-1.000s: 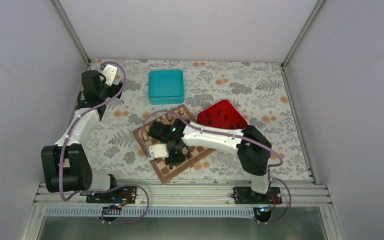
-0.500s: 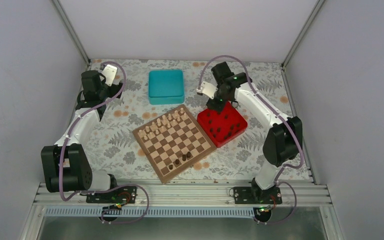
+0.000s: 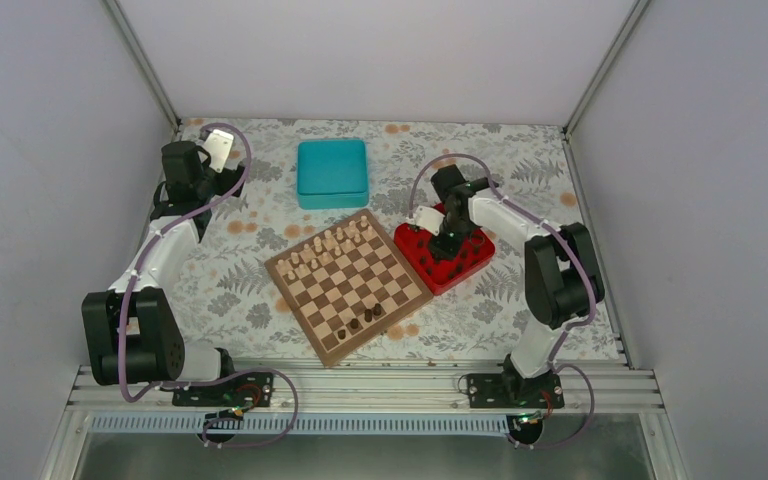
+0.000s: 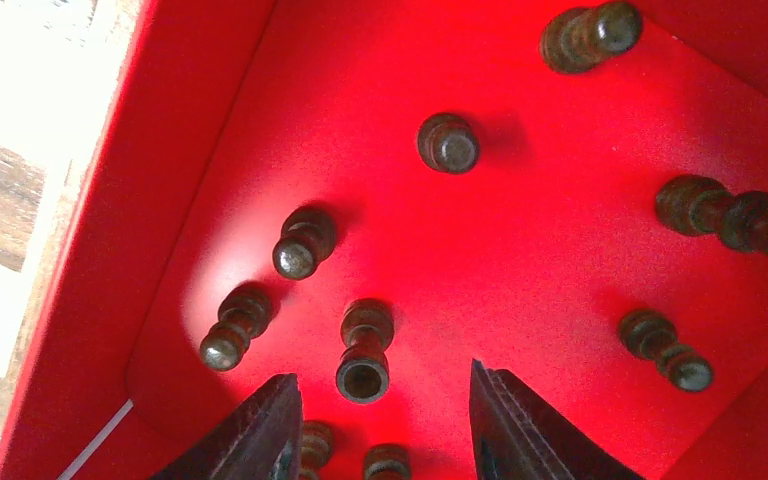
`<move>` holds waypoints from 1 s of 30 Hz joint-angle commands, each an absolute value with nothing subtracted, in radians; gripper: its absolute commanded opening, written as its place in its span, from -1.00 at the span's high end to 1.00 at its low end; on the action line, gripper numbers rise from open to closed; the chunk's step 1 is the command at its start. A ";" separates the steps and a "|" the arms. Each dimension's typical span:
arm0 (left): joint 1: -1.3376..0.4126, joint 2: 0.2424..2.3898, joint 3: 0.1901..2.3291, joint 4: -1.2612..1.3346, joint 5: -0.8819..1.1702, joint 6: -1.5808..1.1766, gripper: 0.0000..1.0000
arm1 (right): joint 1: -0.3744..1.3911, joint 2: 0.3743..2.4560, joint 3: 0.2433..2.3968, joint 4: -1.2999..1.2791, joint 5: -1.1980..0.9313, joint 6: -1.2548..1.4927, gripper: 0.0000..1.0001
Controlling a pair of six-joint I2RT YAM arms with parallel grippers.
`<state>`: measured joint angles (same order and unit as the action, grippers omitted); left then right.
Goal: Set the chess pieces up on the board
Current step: Pick up the chess piece from the storage box.
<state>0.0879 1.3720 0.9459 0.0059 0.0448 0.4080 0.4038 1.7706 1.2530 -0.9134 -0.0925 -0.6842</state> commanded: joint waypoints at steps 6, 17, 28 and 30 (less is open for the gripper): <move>0.092 1.354 0.947 0.009 0.069 0.408 -1.00 | 0.387 1.802 1.220 -0.832 -0.088 -0.685 0.13; 0.091 1.359 0.946 0.010 0.071 0.411 -1.00 | 0.382 1.836 1.223 -0.839 -0.110 -0.687 0.25; 0.092 1.359 0.943 0.007 0.079 0.413 -1.00 | 0.382 1.818 1.202 -0.863 -0.106 -0.680 0.31; 0.092 1.358 0.944 0.006 0.080 0.413 -1.00 | 0.382 1.817 1.196 -0.862 -0.108 -0.678 0.31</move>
<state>0.0879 1.3720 0.9459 0.0055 0.0620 0.4080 0.3908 1.8225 1.2163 -0.8562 -0.0994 -0.6834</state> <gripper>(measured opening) 0.999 0.348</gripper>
